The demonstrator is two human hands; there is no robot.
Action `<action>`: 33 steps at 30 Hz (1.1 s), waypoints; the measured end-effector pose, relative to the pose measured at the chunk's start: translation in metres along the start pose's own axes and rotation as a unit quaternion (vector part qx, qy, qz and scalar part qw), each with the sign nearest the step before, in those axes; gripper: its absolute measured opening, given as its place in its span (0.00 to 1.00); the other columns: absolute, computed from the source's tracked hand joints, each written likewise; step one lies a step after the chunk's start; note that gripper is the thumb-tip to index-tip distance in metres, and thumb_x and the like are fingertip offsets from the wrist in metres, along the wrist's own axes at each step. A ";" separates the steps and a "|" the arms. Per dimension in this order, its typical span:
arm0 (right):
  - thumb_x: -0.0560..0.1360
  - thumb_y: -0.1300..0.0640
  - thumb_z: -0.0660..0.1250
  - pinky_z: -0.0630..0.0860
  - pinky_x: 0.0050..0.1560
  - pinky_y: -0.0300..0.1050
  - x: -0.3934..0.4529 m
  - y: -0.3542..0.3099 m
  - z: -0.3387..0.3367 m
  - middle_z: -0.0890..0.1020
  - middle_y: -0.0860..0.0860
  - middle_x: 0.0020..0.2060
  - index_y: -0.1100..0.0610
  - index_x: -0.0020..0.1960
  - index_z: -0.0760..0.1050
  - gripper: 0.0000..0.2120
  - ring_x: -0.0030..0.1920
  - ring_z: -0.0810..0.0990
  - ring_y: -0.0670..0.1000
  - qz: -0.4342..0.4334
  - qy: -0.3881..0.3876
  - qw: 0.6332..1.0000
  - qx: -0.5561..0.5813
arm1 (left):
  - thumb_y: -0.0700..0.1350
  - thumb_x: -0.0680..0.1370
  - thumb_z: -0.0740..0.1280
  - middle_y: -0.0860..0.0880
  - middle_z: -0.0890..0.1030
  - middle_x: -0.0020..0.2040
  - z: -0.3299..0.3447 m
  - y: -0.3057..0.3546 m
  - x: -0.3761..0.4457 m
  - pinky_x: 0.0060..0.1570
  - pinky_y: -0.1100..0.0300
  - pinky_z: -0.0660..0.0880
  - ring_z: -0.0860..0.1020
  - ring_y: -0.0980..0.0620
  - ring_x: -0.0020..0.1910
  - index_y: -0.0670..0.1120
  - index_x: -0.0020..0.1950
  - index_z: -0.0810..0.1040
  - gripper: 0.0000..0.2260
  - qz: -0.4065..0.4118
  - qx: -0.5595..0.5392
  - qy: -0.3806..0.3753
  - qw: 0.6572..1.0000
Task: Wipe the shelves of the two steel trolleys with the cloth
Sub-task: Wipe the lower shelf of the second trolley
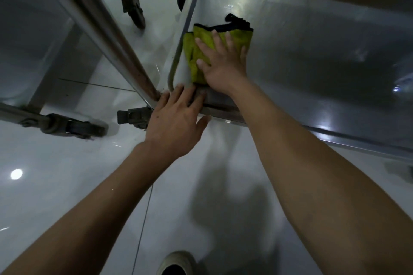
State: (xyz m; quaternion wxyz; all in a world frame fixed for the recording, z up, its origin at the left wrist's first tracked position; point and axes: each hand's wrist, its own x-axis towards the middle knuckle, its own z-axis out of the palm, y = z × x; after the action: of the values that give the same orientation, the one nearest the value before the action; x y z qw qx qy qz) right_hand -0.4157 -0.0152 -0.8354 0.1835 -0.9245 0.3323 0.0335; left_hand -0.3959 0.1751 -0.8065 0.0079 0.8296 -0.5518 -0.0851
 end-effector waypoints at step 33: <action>0.84 0.40 0.46 0.35 0.74 0.68 -0.088 0.245 -0.053 0.42 0.47 0.82 0.36 0.80 0.45 0.25 0.80 0.37 0.56 0.259 0.043 0.965 -0.028 | 0.58 0.82 0.55 0.48 0.62 0.78 0.017 0.108 0.096 0.64 0.35 0.66 0.57 0.40 0.78 0.56 0.77 0.62 0.24 0.037 0.021 0.013 0.999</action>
State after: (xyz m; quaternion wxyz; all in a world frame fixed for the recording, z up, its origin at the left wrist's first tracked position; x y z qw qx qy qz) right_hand -0.6408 -0.1563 -0.8478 0.1278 -0.8124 0.5667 0.0497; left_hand -0.4610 0.0460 -0.8249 0.0010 0.8095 -0.5838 -0.0624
